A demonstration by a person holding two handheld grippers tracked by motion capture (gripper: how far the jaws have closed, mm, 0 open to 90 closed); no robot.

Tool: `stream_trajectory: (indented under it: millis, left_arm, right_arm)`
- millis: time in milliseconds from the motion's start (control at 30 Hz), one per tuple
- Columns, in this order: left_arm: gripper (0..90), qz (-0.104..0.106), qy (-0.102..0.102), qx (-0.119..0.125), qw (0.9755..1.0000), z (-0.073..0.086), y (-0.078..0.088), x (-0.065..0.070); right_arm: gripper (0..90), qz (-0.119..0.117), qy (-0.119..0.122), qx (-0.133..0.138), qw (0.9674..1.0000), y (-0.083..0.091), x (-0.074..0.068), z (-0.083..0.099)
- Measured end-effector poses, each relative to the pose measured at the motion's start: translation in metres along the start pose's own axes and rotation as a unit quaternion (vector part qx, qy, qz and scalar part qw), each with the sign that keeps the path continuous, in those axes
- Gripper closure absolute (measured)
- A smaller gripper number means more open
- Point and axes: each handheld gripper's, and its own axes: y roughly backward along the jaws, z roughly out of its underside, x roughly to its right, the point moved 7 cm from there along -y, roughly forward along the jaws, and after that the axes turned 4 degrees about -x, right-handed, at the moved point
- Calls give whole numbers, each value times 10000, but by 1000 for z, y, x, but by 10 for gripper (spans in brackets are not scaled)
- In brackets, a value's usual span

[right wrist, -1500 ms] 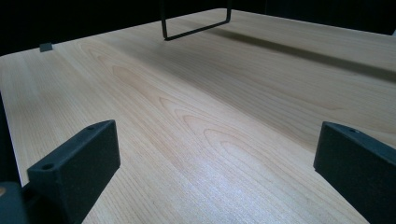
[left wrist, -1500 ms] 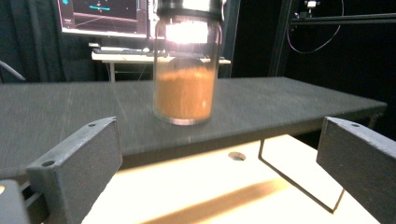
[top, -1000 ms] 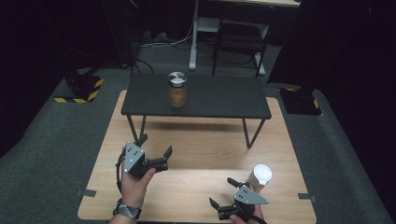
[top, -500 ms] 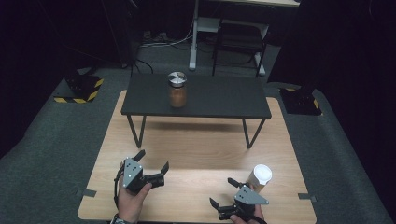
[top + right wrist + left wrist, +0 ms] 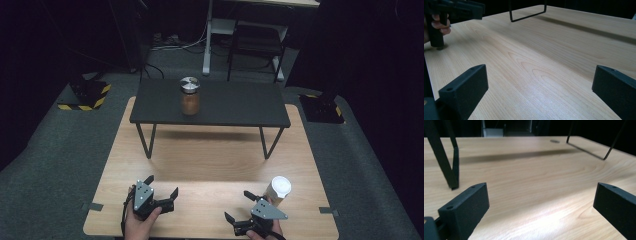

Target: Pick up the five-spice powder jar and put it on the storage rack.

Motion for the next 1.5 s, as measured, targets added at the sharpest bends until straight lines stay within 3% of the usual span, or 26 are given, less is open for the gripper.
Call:
stream_trajectory:
  millis: [100, 600, 1500]
  left_arm:
    - [5, -25, -77, -169, 9998, 3, 1, 1]
    - [5, -19, -273, -258, 9993, 3, 3, 4]
    - [5, 122, -165, -214, 9996, 4, 3, -1]
  right_arm:
    - [0, -6, -3, -1, 10000, 0, 0, 0]
    - [0, 12, -26, 5, 10000, 0, 0, 0]
    - [0, 52, -57, -38, 10000, 0, 0, -1]
